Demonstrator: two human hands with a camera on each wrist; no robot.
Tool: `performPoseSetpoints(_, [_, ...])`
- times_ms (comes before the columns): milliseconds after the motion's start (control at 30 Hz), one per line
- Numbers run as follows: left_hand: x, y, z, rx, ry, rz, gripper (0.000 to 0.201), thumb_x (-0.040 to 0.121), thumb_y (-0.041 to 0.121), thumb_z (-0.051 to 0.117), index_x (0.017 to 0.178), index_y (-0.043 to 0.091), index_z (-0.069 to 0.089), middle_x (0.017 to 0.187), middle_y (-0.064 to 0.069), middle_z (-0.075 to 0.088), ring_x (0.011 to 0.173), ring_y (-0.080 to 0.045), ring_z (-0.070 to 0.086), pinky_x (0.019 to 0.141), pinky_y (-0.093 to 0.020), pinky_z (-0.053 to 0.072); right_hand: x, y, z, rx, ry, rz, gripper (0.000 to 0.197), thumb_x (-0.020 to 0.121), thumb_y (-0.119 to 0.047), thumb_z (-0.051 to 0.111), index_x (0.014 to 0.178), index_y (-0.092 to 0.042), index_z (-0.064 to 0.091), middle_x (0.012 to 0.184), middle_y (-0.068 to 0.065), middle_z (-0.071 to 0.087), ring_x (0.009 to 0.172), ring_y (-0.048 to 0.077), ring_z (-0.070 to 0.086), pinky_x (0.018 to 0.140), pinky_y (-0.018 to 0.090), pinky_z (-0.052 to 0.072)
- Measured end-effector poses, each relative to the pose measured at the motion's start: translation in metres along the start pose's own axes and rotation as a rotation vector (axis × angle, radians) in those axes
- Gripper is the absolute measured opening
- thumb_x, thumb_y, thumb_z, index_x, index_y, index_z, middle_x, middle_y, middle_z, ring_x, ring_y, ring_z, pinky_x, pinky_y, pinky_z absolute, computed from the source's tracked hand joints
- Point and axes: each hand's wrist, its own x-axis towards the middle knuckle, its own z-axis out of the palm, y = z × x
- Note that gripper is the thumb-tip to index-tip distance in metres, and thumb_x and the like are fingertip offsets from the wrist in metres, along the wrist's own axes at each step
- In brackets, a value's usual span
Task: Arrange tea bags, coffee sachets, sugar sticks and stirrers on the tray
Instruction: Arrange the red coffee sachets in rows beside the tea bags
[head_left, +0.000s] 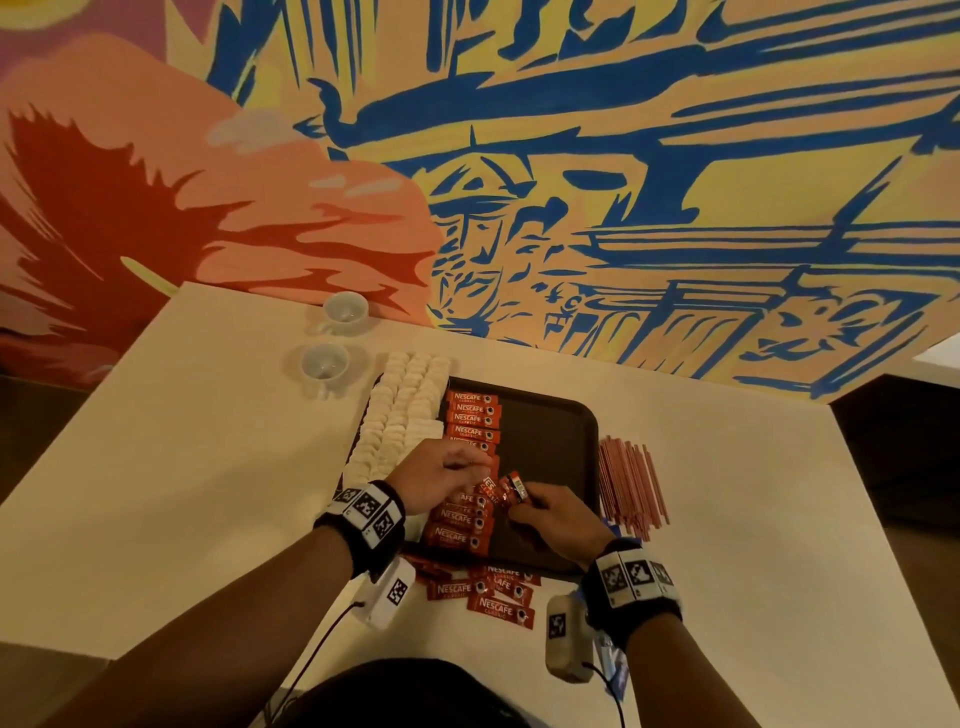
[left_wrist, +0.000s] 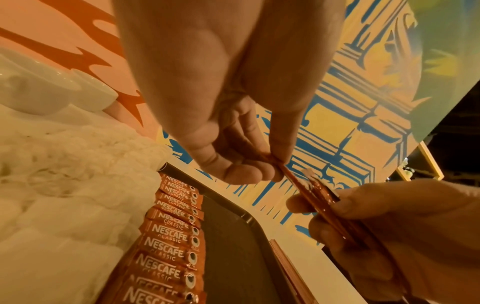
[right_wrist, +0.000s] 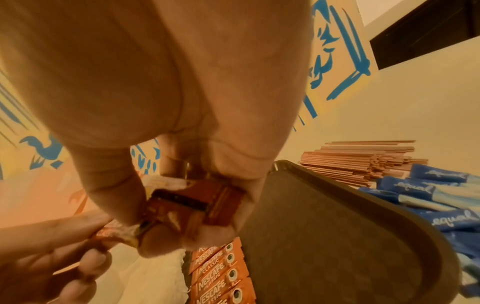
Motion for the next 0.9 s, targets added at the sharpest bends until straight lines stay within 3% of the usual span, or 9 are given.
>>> performPoseSetpoints(133, [-0.004, 0.001, -0.001, -0.171, 0.054, -0.081, 0.017, 0.092, 0.009, 0.07, 0.108, 0.008, 0.072, 0.098, -0.007, 0.074, 0.076, -0.01, 0.068, 0.068, -0.02, 0.055, -0.001, 0.001, -0.002, 0.146, 0.083, 0.056, 0.023, 0.1, -0.031, 0.06, 0.099, -0.009, 0.068, 0.08, 0.005, 0.067, 0.052, 0.007, 0.052, 0.049, 0.018, 0.04])
performPoseSetpoints(233, [-0.009, 0.004, -0.002, -0.289, 0.075, -0.106, 0.014, 0.091, 0.006, 0.068, 0.106, 0.006, 0.071, 0.097, -0.01, 0.073, 0.081, -0.017, 0.07, 0.072, -0.025, 0.058, -0.003, 0.005, -0.006, 0.22, 0.142, 0.066, 0.031, 0.096, -0.035, 0.066, 0.096, -0.004, 0.072, 0.06, -0.006, 0.062, 0.045, 0.005, 0.046, 0.045, 0.016, 0.035])
performPoseSetpoints(367, [-0.014, 0.002, -0.005, -0.296, 0.066, -0.123, 0.015, 0.091, 0.004, 0.069, 0.106, 0.004, 0.07, 0.104, -0.017, 0.072, 0.086, -0.023, 0.072, 0.075, -0.028, 0.06, -0.001, 0.012, -0.012, 0.245, 0.232, 0.055, 0.035, 0.087, -0.039, 0.073, 0.094, -0.005, 0.077, 0.072, 0.0, 0.069, 0.046, 0.005, 0.05, 0.047, 0.017, 0.038])
performPoseSetpoints(467, [-0.013, -0.007, -0.001, 0.08, 0.086, -0.035, 0.015, 0.09, 0.014, 0.072, 0.103, 0.021, 0.069, 0.11, 0.001, 0.071, 0.099, -0.013, 0.069, 0.087, -0.031, 0.057, -0.001, 0.01, -0.013, 0.123, 0.226, 0.037, 0.03, 0.091, -0.039, 0.07, 0.092, -0.009, 0.077, 0.063, -0.01, 0.068, 0.046, -0.001, 0.053, 0.057, 0.016, 0.036])
performPoseSetpoints(567, [-0.015, -0.007, 0.008, 0.462, 0.095, 0.132, 0.026, 0.09, 0.027, 0.072, 0.113, 0.033, 0.066, 0.118, 0.019, 0.061, 0.109, 0.003, 0.054, 0.095, -0.02, 0.042, 0.0, 0.007, -0.014, 0.017, 0.21, -0.008, 0.023, 0.097, -0.031, 0.065, 0.091, -0.011, 0.075, 0.059, -0.018, 0.066, 0.047, -0.01, 0.054, 0.06, 0.016, 0.034])
performPoseSetpoints(667, [-0.014, -0.003, 0.014, 0.65, 0.074, 0.244, 0.033, 0.09, 0.036, 0.069, 0.123, 0.035, 0.064, 0.125, 0.02, 0.057, 0.115, 0.004, 0.043, 0.1, -0.018, 0.031, 0.003, 0.008, -0.015, -0.036, 0.216, -0.048, 0.022, 0.096, -0.03, 0.066, 0.088, -0.012, 0.076, 0.071, -0.009, 0.069, 0.054, -0.011, 0.057, 0.066, 0.018, 0.037])
performPoseSetpoints(767, [-0.009, 0.002, 0.014, 0.701, 0.083, 0.277, 0.033, 0.093, 0.037, 0.066, 0.125, 0.033, 0.063, 0.127, 0.016, 0.06, 0.118, -0.001, 0.047, 0.105, -0.025, 0.036, 0.004, 0.008, -0.016, -0.034, 0.23, -0.078, 0.026, 0.097, -0.034, 0.064, 0.092, -0.01, 0.076, 0.081, -0.006, 0.07, 0.061, -0.01, 0.059, 0.07, 0.018, 0.038])
performPoseSetpoints(900, [0.002, 0.006, 0.01, 0.768, 0.09, 0.284, 0.033, 0.095, 0.039, 0.062, 0.127, 0.031, 0.063, 0.128, 0.013, 0.061, 0.119, -0.005, 0.049, 0.104, -0.027, 0.037, 0.005, 0.012, -0.019, 0.029, 0.257, 0.009, 0.051, 0.095, -0.058, 0.054, 0.097, -0.011, 0.072, 0.085, -0.001, 0.07, 0.068, 0.004, 0.059, 0.074, 0.026, 0.041])
